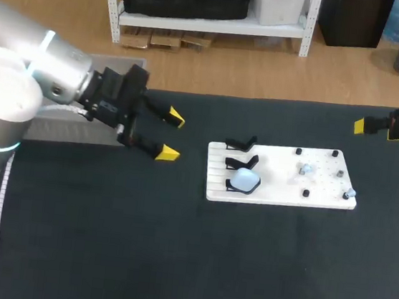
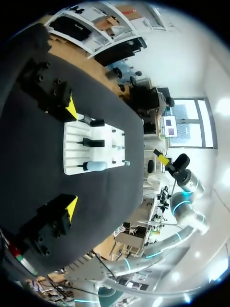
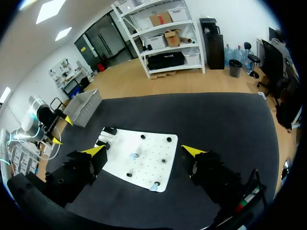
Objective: Pick up each earbud case from the left stands, insert the matching earbuds, close the lid, and place the case in the box.
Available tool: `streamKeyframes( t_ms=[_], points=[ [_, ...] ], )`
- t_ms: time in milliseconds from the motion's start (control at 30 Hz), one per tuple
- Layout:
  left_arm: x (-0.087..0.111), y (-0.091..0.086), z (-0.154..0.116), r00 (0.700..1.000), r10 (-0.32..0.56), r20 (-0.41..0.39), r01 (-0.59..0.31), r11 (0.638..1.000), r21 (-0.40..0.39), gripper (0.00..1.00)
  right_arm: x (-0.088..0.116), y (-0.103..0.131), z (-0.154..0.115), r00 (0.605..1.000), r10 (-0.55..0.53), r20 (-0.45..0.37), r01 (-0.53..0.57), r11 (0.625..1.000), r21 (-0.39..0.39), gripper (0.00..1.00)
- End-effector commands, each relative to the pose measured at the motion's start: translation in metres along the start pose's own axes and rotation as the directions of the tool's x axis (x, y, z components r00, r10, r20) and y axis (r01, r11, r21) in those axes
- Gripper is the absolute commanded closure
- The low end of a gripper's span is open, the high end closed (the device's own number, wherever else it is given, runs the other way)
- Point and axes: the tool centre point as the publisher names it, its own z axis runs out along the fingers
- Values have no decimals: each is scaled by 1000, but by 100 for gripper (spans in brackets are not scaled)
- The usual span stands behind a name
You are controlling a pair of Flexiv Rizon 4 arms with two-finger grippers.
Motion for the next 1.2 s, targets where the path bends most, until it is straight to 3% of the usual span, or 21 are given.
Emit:
streamKeyframes(
  t_ms=[33,433,633,767,867,1000,1200],
  points=[
    [-1,5,24,1000,15,8,-15,999,42,0,0,0,0,1000,0,0,0,1000,0,0],
    [2,-4,77,999,9,45,-12,998,67,1,0,0,0,1000,0,0,0,1000,0,0],
    [1,-9,97,997,22,76,-27,997,72,11,0,0,0,1000,0,0,0,1000,0,0],
    [1,-7,108,997,22,77,-28,997,75,24,0,0,0,1000,0,0,0,1000,0,0],
    [-1,-6,113,997,18,81,-24,996,83,50,0,0,0,1000,0,0,0,1000,0,0],
    [-2,-7,121,996,13,85,-21,995,97,44,0,0,0,1000,0,0,0,1000,0,0],
    [-4,-7,131,996,7,91,-17,994,108,50,0,0,0,1000,0,0,0,1000,0,0]
  ],
)
